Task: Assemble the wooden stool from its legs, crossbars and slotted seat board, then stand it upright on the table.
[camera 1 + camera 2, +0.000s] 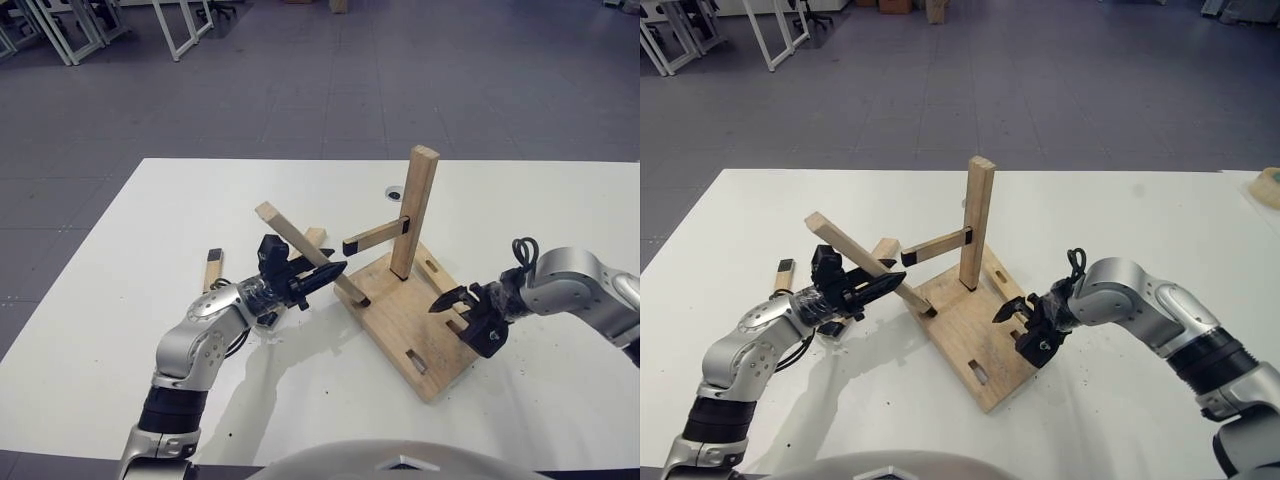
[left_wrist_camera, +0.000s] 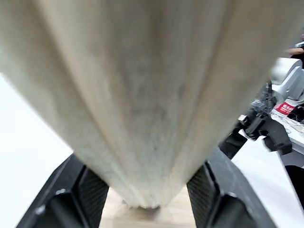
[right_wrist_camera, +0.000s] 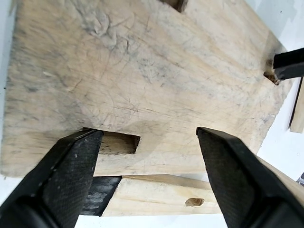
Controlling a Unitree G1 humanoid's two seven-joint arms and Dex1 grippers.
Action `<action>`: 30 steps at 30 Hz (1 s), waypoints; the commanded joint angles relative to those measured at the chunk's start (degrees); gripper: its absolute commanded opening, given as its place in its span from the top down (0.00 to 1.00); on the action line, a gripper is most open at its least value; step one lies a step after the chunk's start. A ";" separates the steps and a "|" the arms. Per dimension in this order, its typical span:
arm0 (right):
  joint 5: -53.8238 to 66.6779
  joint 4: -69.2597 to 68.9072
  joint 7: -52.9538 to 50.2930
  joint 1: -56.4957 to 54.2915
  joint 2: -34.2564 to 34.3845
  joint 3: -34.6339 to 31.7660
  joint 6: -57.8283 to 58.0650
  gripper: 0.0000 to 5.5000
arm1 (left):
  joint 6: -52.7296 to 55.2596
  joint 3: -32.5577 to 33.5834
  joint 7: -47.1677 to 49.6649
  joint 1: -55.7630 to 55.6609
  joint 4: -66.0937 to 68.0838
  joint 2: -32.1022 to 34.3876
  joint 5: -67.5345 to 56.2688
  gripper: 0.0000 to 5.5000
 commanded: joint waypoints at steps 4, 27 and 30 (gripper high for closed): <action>-1.65 -0.54 1.30 3.72 1.29 0.98 1.02 0.34 | -1.14 -5.23 -0.01 -0.20 5.22 4.59 9.67 0.63; -3.47 -2.18 -5.26 10.42 3.38 -5.35 5.30 0.34 | 10.34 -16.32 2.21 -3.67 4.14 11.52 10.78 0.63; -1.84 -2.79 -12.82 9.43 7.37 -10.12 4.52 0.34 | 12.50 -17.35 3.33 -5.24 2.99 11.88 10.79 0.63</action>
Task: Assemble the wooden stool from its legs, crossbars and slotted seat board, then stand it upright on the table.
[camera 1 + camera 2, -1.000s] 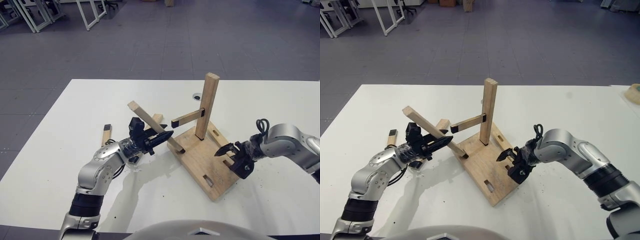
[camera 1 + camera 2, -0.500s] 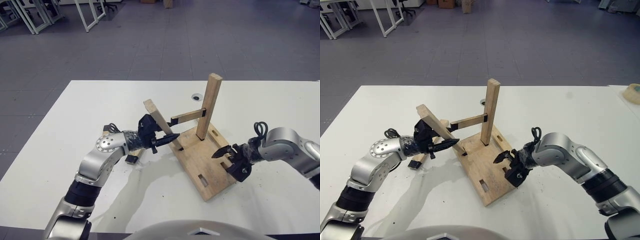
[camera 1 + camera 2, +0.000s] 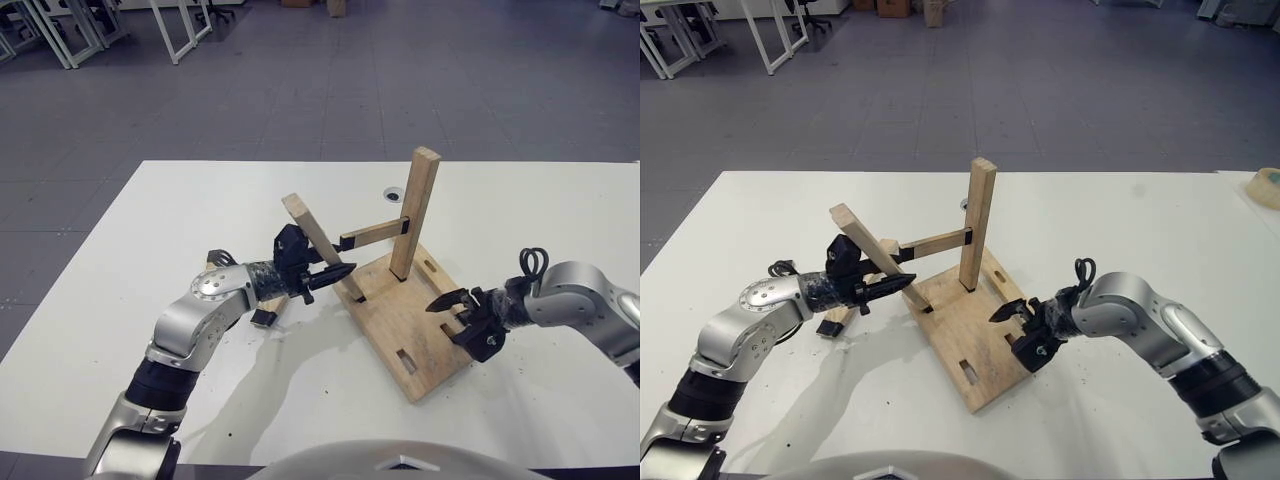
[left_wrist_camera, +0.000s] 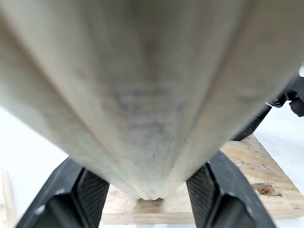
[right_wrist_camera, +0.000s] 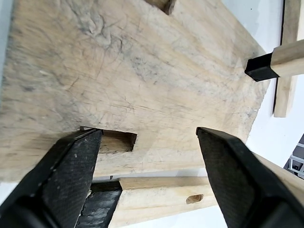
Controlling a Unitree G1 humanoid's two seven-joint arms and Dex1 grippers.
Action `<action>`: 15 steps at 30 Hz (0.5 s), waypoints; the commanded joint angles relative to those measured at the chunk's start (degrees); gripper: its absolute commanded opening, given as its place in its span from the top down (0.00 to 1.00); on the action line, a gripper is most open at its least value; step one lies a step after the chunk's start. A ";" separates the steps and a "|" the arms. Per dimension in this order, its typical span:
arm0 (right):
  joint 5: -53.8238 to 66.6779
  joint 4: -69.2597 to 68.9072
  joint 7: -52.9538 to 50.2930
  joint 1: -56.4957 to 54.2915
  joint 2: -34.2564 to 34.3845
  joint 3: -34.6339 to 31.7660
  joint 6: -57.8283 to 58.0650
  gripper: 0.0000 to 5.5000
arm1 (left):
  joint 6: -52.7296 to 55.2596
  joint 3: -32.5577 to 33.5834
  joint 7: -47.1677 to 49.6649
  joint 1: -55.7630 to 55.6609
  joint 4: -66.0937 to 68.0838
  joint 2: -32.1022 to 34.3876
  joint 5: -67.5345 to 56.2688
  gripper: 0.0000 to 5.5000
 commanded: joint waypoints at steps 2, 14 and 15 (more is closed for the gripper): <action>-0.75 0.47 -11.83 1.26 6.30 -6.08 -0.05 0.34 | 11.97 -7.19 1.78 2.67 4.56 2.59 6.35 0.63; 11.86 -6.40 -20.48 -2.84 15.83 -15.22 17.09 0.34 | 14.61 -1.15 3.36 2.98 5.36 -0.14 0.27 0.63; 12.18 -7.87 -21.16 -5.04 17.84 -15.16 20.98 0.34 | 14.65 -1.44 3.21 2.94 5.14 -0.08 0.35 0.63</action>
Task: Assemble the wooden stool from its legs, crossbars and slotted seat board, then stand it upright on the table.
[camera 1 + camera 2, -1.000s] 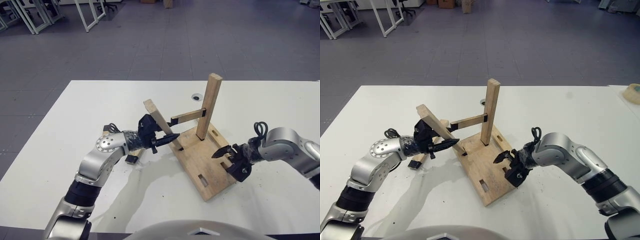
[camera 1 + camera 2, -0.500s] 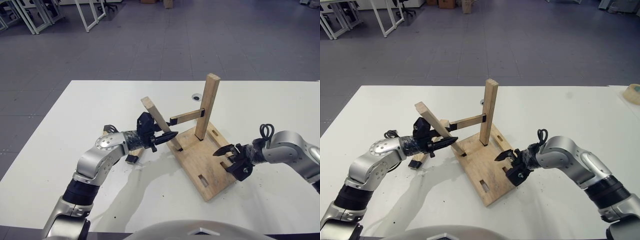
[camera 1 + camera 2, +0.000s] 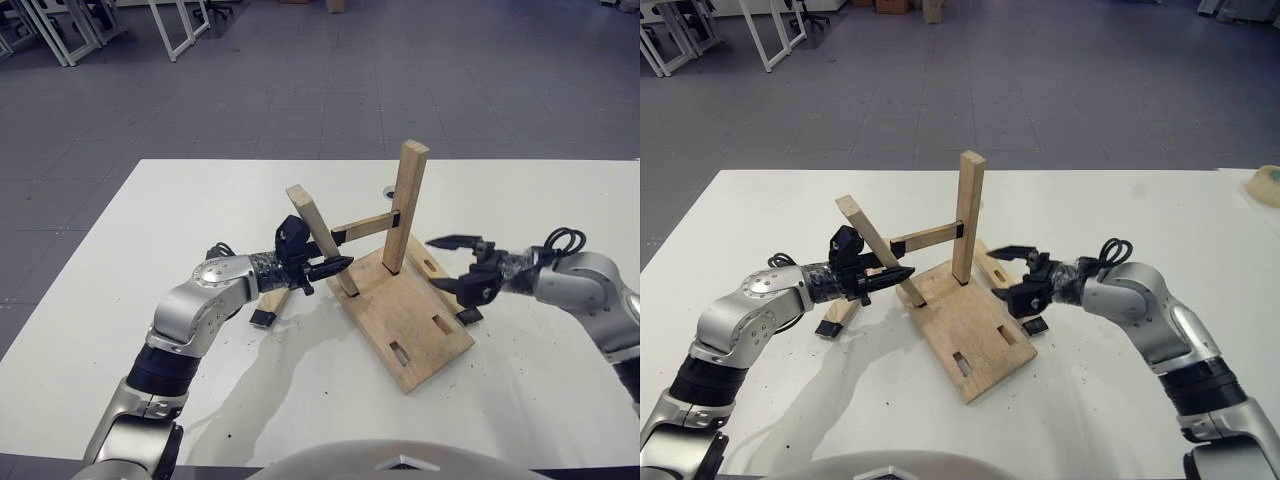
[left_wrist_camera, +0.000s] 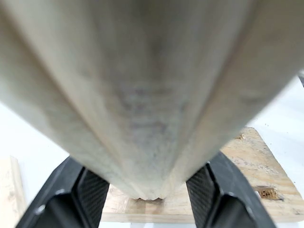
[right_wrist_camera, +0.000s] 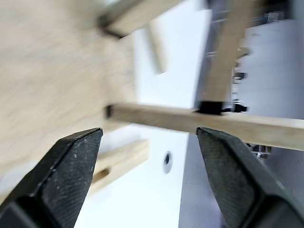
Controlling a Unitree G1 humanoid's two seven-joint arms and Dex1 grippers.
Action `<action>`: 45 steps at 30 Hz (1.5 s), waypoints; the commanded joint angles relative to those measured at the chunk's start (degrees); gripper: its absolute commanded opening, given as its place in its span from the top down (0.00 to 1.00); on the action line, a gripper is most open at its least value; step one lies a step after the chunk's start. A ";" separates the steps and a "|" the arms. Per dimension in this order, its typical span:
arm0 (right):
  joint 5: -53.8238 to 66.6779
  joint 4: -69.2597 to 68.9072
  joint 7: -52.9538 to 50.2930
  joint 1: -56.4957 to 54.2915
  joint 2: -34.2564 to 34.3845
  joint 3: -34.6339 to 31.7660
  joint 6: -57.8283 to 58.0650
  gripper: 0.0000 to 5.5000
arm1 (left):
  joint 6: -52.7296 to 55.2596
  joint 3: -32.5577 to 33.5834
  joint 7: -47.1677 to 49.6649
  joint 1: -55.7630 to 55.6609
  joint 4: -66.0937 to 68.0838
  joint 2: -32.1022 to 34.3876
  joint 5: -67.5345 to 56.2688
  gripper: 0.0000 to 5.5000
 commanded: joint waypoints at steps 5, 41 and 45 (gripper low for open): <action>-2.36 -6.44 -6.10 -16.38 14.27 2.80 23.78 0.34 | 6.83 -4.55 0.36 5.34 2.11 0.86 3.03 0.63; -20.84 0.83 -8.71 -9.60 17.97 15.17 24.07 0.34 | 5.94 -14.31 4.53 0.26 7.84 4.43 14.01 0.63; -22.61 0.48 -6.19 -5.95 15.66 17.96 23.87 0.34 | 5.52 -15.16 4.23 1.53 9.47 3.72 14.18 0.63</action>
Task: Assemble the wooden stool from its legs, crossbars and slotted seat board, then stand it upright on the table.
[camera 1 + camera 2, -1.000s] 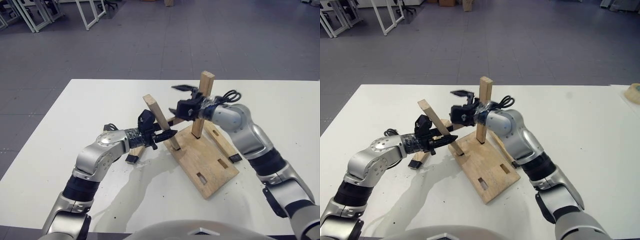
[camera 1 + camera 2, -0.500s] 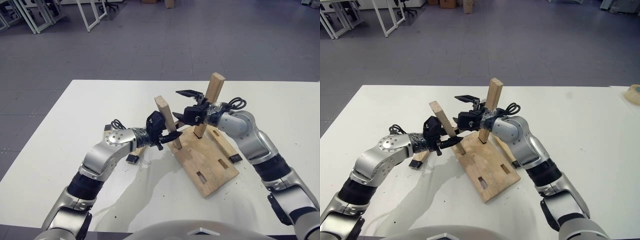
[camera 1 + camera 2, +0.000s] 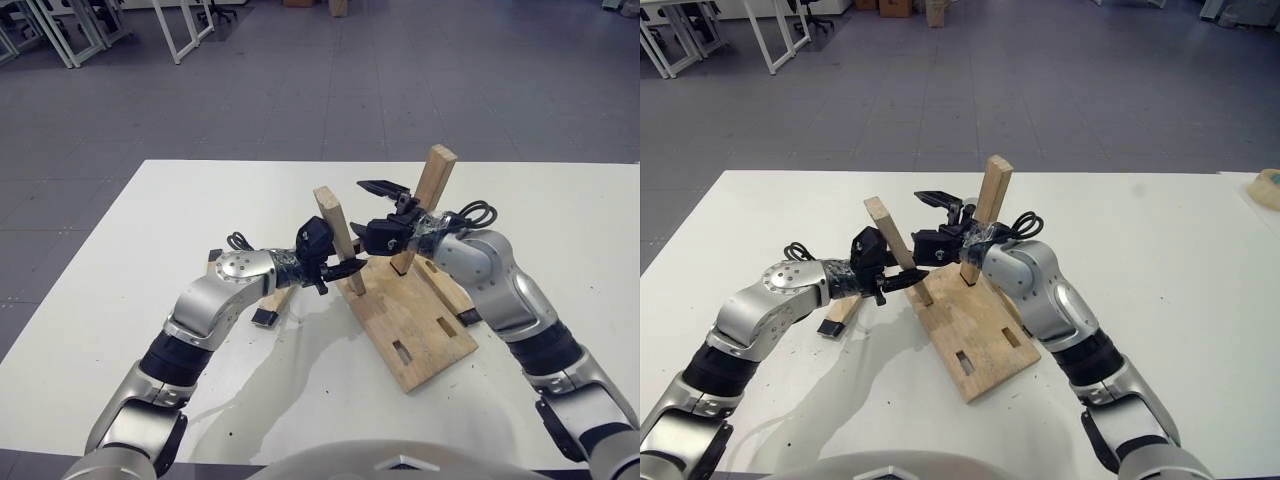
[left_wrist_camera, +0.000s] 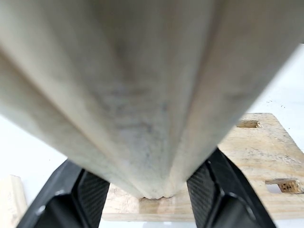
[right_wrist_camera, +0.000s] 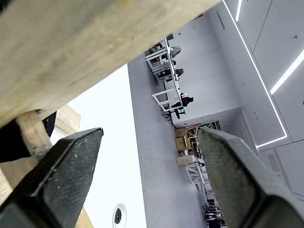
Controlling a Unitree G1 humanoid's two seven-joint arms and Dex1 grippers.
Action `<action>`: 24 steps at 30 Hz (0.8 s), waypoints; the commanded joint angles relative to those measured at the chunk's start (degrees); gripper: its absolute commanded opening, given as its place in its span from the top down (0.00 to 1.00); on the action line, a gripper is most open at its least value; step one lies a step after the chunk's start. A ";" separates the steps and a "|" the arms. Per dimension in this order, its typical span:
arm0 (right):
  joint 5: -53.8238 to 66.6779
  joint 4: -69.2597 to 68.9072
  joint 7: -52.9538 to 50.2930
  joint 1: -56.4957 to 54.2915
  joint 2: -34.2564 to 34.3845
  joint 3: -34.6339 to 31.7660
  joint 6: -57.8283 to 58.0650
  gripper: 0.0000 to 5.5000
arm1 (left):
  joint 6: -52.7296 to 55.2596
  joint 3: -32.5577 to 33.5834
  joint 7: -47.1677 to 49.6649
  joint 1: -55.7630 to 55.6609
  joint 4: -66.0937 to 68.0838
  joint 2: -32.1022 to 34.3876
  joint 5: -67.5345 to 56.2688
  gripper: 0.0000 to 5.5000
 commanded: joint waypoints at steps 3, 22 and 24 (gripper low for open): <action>2.09 0.33 -0.68 4.88 1.08 -2.54 3.40 0.34 | 6.92 -3.88 1.75 5.58 7.28 2.53 7.04 0.63; 11.32 -11.35 -10.49 7.42 3.40 -19.96 3.54 0.34 | 3.66 8.11 -4.32 4.42 -1.62 3.29 4.84 0.34; 14.29 -14.64 -8.95 11.99 1.56 -22.91 2.78 0.34 | 4.24 10.89 -5.02 7.97 -3.83 5.43 4.16 0.34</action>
